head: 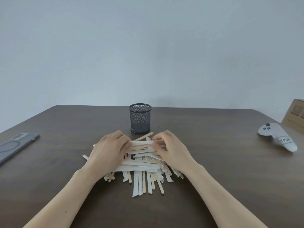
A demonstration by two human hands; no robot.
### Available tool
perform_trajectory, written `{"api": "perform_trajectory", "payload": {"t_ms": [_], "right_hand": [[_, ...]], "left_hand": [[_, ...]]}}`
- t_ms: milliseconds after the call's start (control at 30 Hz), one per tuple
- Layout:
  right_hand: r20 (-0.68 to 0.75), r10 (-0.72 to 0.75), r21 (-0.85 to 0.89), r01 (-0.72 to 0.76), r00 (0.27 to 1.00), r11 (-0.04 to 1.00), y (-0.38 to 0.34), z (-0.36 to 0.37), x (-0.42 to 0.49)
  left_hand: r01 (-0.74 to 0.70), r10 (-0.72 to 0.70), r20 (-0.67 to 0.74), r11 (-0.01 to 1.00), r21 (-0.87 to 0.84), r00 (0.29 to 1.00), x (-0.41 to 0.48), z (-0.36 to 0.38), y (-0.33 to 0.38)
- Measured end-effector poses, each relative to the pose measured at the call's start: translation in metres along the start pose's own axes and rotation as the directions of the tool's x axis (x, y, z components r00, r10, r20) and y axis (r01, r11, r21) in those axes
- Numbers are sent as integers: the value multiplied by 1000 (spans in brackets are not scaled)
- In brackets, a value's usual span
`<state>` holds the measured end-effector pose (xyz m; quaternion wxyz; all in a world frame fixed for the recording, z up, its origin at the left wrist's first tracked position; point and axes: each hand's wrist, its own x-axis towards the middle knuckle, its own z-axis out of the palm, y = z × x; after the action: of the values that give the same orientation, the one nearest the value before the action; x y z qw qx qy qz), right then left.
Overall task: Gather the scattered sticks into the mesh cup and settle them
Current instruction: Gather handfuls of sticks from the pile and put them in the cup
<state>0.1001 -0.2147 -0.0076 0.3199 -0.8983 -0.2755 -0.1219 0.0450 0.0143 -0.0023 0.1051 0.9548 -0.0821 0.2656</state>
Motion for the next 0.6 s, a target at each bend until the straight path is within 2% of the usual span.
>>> {"api": "perform_trajectory", "payload": {"t_ms": [267, 333, 400, 467, 600], "right_hand": [[-87, 109, 41, -106, 990, 994, 0, -8, 1], [-2, 100, -64, -100, 995, 993, 2, -13, -1], [156, 71, -165, -45, 985, 985, -1, -15, -4], [249, 39, -201, 12, 968, 980, -5, -14, -7], [159, -40, -227, 76, 986, 971, -9, -9, -7]], "left_hand": [[188, -192, -57, 980, -62, 980, 5, -6, -5], [208, -215, -61, 973, -95, 975, 7, -7, -3], [228, -237, -48, 964, -137, 970, 10, -8, -1], [221, -231, -37, 961, -168, 972, 15, -9, 0], [233, -236, 13, 950, -209, 972, 27, -15, 1]]}}
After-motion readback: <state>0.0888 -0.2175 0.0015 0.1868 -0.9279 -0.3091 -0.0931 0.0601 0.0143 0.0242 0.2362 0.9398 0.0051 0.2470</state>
